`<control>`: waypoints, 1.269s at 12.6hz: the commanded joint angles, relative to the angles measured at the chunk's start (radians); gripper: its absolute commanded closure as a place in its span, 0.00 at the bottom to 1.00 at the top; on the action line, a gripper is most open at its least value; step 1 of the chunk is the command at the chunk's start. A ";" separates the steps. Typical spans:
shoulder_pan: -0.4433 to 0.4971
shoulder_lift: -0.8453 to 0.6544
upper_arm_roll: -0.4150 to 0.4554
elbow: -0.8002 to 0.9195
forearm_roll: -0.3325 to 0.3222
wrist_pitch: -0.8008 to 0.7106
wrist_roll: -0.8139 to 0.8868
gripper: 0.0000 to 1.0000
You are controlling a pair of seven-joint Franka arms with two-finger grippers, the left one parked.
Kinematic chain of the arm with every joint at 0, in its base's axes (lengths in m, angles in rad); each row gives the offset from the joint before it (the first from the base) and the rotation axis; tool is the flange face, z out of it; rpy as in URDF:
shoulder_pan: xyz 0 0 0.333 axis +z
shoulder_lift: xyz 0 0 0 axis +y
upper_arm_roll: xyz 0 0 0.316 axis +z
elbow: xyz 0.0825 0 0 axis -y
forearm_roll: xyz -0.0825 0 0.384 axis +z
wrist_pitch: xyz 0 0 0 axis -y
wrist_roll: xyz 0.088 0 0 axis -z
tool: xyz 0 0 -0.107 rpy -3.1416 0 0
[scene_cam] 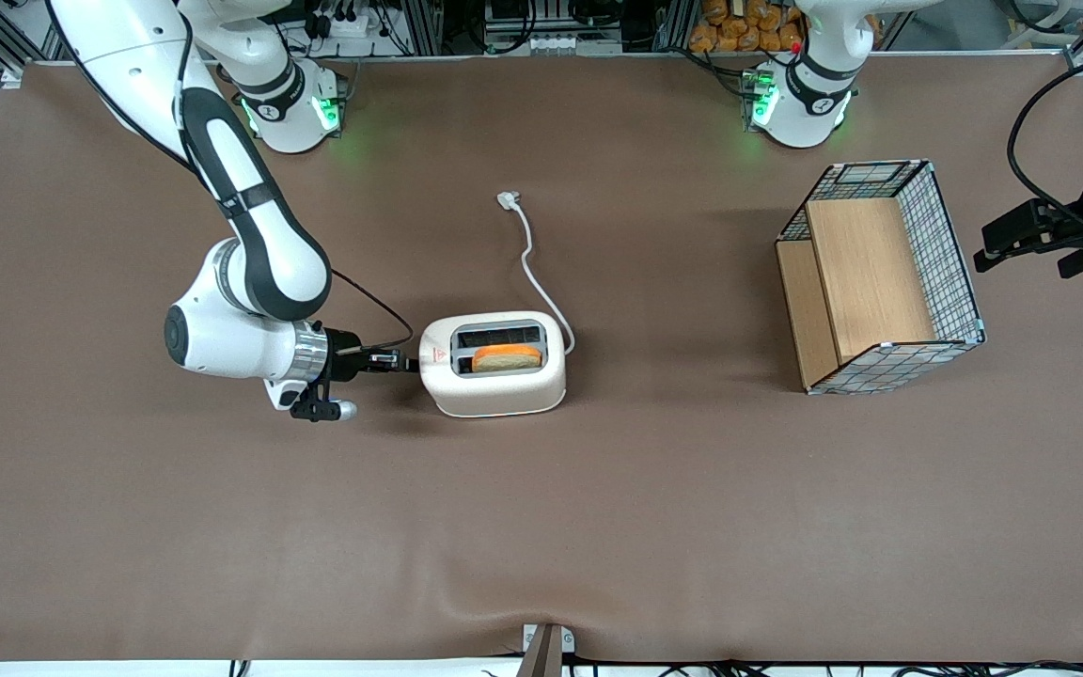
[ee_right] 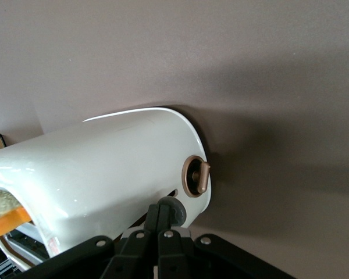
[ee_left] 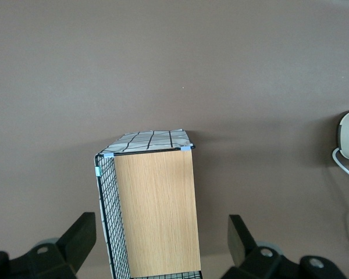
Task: Press toaster button with right arm
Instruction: 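Press the toaster lever down with the right gripper and hold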
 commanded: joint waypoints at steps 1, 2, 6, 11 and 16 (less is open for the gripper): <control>0.007 0.047 -0.002 0.002 0.024 0.053 -0.068 1.00; 0.010 0.057 -0.002 0.002 0.025 0.062 -0.075 1.00; 0.012 0.071 -0.002 0.001 0.028 0.079 -0.099 1.00; 0.012 0.071 -0.002 0.001 0.030 0.078 -0.097 1.00; 0.010 0.071 -0.002 0.002 0.030 0.075 -0.097 1.00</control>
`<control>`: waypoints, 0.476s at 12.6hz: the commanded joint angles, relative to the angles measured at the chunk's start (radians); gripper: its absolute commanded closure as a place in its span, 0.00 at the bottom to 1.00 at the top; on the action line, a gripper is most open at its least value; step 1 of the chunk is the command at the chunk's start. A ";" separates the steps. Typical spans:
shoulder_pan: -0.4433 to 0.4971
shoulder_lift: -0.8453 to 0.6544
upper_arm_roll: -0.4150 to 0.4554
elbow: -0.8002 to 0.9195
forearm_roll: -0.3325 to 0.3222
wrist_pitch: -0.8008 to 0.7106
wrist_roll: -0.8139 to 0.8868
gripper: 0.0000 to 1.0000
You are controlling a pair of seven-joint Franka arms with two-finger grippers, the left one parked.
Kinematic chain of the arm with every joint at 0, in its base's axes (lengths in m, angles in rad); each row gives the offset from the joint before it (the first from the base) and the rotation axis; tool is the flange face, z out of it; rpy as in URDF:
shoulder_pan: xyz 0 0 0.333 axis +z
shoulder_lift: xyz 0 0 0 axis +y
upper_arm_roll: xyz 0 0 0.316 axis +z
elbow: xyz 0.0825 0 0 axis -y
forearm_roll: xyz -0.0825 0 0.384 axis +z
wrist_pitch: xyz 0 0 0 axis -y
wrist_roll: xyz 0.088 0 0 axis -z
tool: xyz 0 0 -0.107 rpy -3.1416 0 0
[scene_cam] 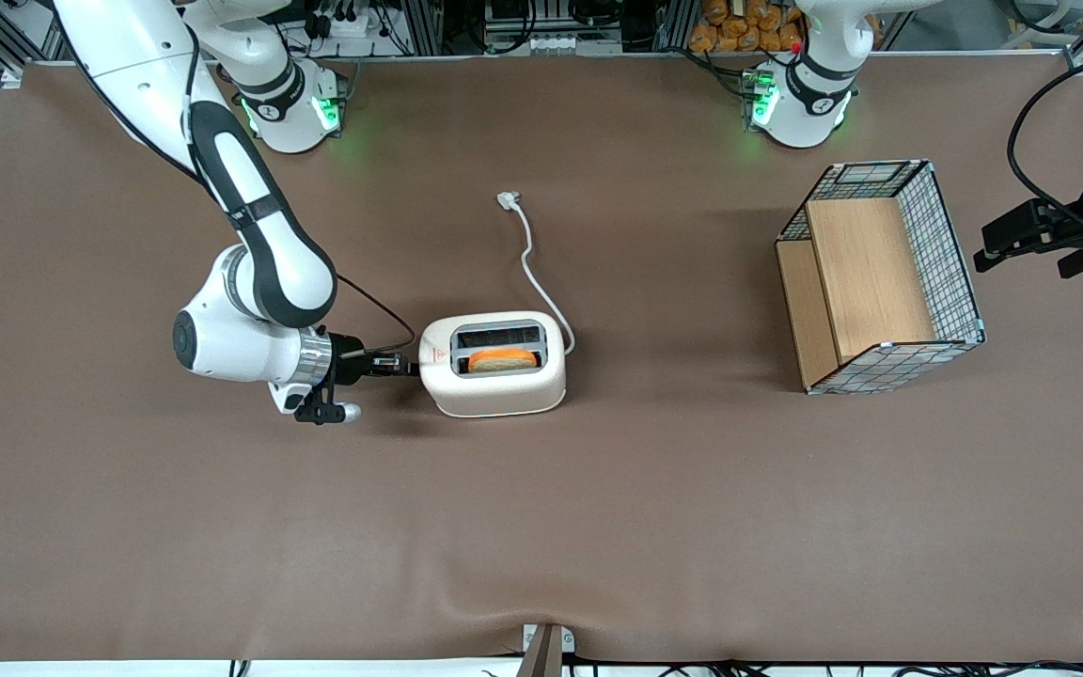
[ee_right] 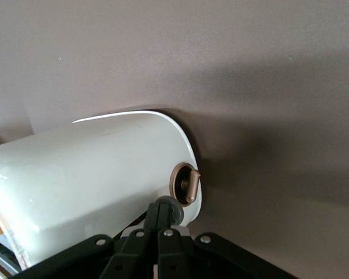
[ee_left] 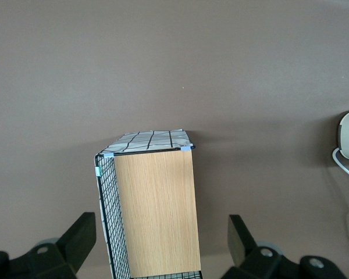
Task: Press toaster button with right arm
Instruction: 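Press the toaster lever down with the right gripper and hold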
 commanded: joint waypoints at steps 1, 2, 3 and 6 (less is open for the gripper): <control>0.010 0.046 -0.005 0.001 0.023 0.050 -0.060 1.00; 0.010 0.044 -0.005 0.001 0.023 0.047 -0.060 1.00; 0.008 0.044 -0.005 0.003 0.023 0.047 -0.060 1.00; 0.004 0.044 -0.005 0.004 0.021 0.044 -0.059 1.00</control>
